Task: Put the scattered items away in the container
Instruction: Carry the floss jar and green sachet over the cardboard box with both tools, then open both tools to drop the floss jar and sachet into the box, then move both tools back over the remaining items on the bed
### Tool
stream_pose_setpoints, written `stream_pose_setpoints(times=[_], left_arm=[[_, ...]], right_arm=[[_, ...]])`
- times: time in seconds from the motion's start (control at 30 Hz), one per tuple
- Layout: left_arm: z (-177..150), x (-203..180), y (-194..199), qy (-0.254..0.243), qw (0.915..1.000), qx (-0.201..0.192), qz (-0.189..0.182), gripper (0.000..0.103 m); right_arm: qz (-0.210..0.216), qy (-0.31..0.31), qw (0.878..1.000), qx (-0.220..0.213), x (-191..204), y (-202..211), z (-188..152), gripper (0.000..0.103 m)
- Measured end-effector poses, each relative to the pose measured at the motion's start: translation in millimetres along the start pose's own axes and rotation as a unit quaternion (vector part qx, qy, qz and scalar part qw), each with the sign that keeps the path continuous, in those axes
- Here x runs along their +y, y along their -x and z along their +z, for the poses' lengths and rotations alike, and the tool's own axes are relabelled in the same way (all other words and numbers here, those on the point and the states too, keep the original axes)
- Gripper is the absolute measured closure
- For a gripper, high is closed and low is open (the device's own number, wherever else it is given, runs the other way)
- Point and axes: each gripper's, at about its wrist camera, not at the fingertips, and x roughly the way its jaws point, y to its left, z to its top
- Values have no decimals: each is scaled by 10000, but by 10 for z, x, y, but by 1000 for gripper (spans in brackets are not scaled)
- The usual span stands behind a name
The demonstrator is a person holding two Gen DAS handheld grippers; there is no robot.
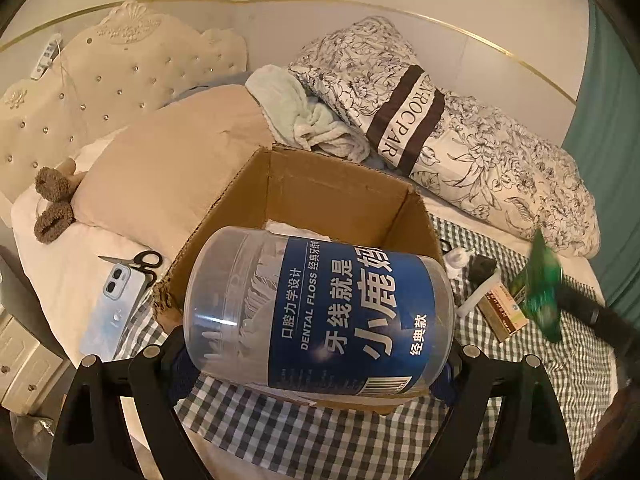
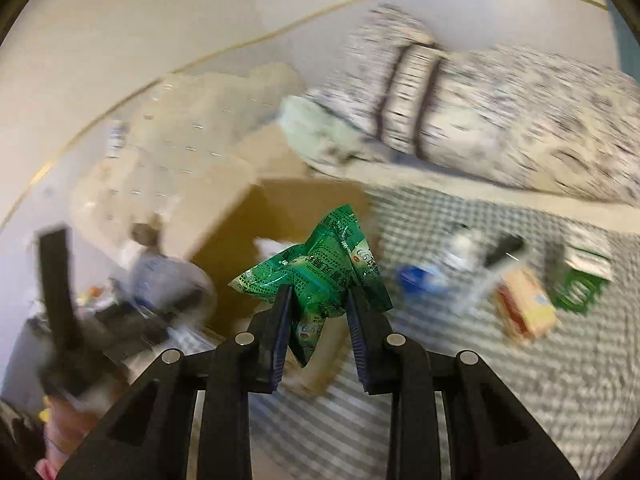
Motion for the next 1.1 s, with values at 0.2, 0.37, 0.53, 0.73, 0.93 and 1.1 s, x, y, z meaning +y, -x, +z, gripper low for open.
stream_pose_setpoints(times=[0.2, 0.37, 0.53, 0.73, 0.93, 1.1], left_arm=[[76, 84, -167, 24, 9999, 98, 72, 12], [114, 109, -289, 76, 9997, 218, 9, 8], [102, 61, -358, -36, 9997, 225, 77, 4], [66, -62, -325, -150, 9997, 183, 67, 2], [-9, -346, -252, -286, 9994, 196, -85, 2], [-124, -793, -194, -535, 9978, 188, -329, 2]], right_arm=[[305, -52, 9995, 118, 271, -469, 266, 73], [351, -156, 9992, 94, 291, -610, 431, 39], [239, -142, 9992, -297, 220, -452, 462, 32], [-313, -270, 9976, -563, -266, -181, 261, 32], [-1180, -580, 9900, -503, -1033, 164, -130, 32], [-1584, -728, 9836, -468, -1492, 485, -426, 32]])
